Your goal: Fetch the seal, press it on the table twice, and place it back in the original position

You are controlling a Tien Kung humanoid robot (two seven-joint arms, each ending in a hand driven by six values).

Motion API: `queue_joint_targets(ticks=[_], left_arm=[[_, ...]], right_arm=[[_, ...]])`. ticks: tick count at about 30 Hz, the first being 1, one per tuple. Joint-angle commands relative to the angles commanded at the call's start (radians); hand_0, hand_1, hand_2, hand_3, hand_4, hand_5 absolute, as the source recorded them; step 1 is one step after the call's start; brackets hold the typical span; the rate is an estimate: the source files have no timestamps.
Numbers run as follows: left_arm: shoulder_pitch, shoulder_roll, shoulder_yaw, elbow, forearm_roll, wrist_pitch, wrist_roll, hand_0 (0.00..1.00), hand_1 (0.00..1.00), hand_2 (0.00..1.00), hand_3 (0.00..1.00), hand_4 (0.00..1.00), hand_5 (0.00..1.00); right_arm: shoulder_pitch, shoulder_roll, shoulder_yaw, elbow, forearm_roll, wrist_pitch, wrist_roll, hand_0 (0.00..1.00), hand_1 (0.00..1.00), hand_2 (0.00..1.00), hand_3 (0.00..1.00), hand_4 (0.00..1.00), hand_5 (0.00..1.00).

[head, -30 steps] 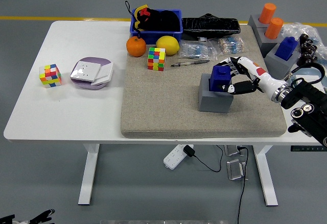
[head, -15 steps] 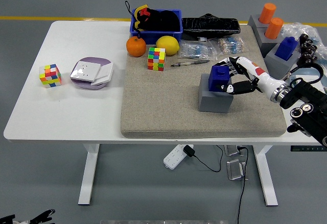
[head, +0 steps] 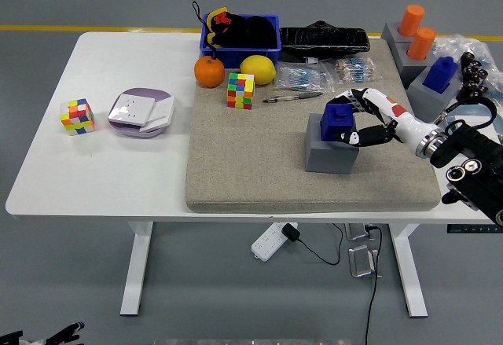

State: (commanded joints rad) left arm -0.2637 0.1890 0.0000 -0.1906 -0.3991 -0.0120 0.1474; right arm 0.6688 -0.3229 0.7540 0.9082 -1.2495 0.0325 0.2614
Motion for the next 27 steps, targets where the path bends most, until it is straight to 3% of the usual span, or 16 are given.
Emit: queue_joint_targets(ticks=[17,18,27], left_arm=[[0.001,0.005,-0.007,-0.001,0.011,0.002,0.004,0.814,0.791,0.769,0.804,0.694,0.423],[0.001,0.005,-0.009,-0.001,0.015,0.002,0.005,0.814,0.791,0.769,0.804,0.694,0.424],[0.003,0.007,-0.016,-0.002,0.026,0.004,0.007,0.814,0.791,0.769,0.803,0.695,0.424]], right_arm=[[-0.004,0.000,0.007,-0.003,-0.015,0.014,-0.009,0.813,0.806,0.802,0.807,0.955,0.002],[-0.004,0.000,0.008,-0.003,-0.015,0.012,-0.009,0.876,0.873,0.856,0.884,0.998,0.102],[-0.011,-0.003,0.024,-0.006,-0.025,0.017,-0.014,0.904,0.901,0.892,0.912,0.998,0.127]])
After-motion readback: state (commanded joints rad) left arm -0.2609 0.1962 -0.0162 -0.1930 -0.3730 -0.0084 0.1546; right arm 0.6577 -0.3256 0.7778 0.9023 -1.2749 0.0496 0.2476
